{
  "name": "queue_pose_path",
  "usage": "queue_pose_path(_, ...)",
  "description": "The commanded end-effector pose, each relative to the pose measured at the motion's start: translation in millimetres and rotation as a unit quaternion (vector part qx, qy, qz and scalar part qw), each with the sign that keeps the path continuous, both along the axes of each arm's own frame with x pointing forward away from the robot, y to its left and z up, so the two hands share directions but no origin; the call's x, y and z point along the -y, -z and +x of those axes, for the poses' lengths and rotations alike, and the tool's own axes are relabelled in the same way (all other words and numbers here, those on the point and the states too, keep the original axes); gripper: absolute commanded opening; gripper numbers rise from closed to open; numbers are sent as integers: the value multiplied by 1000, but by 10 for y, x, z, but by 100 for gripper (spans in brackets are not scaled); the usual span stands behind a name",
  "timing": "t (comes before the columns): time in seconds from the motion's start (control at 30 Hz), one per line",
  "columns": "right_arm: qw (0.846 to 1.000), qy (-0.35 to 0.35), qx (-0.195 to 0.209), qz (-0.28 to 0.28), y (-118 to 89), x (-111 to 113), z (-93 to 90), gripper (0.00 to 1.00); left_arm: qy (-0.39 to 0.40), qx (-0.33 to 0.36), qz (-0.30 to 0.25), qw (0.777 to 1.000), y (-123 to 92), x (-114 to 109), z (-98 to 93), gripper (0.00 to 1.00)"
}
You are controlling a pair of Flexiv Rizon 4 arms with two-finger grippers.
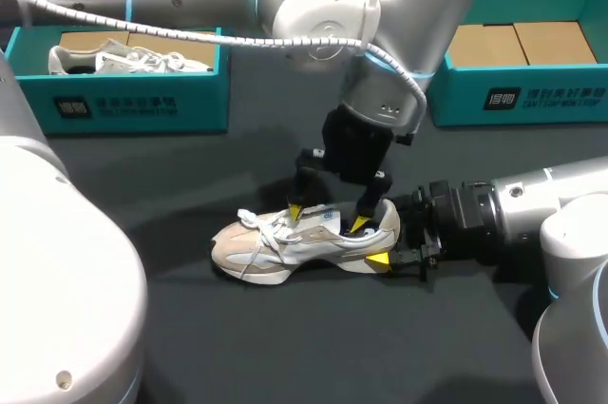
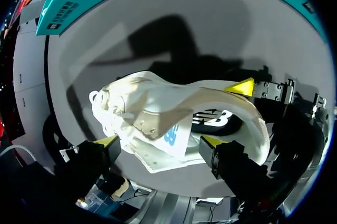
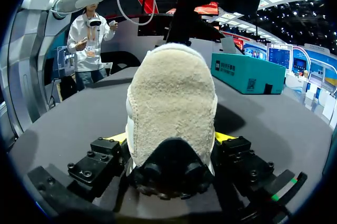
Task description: Take the shoe out of the shoebox, open the shoe tongue, remove and reinsert the insole, then place the shoe into the shoebox
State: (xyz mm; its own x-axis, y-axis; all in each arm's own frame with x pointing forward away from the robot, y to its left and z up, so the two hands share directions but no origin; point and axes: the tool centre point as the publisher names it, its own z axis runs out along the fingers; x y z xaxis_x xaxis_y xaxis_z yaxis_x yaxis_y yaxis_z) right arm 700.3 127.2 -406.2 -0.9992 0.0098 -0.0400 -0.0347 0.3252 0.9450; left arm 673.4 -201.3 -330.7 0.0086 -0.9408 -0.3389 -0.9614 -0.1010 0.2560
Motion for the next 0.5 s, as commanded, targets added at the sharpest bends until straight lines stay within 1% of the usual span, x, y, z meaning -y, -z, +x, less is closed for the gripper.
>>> queue_pose_path(0.03,1000,0,1,-1,-6,1,-7,0,-1,-10,17,1000,46,32,26,97)
queue_pose_path(0.13,1000,0,1,-1,-6,1,-7,0,-7,-12,30,999,57,8,34,92)
queue_pose_path(0.23,1000,0,1,-1,-6,1,-7,0,-12,-8,40,999,65,-10,38,91)
queue_pose_path(0.37,1000,0,1,-1,-6,1,-7,0,-14,1,52,999,65,-32,40,84)
queue_pose_path(0.47,1000,0,1,-1,-6,1,-7,0,-15,2,53,998,58,-54,47,78)
queue_pose_path(0.5,1000,0,1,-1,-6,1,-7,0,-15,3,54,998,53,-60,48,73)
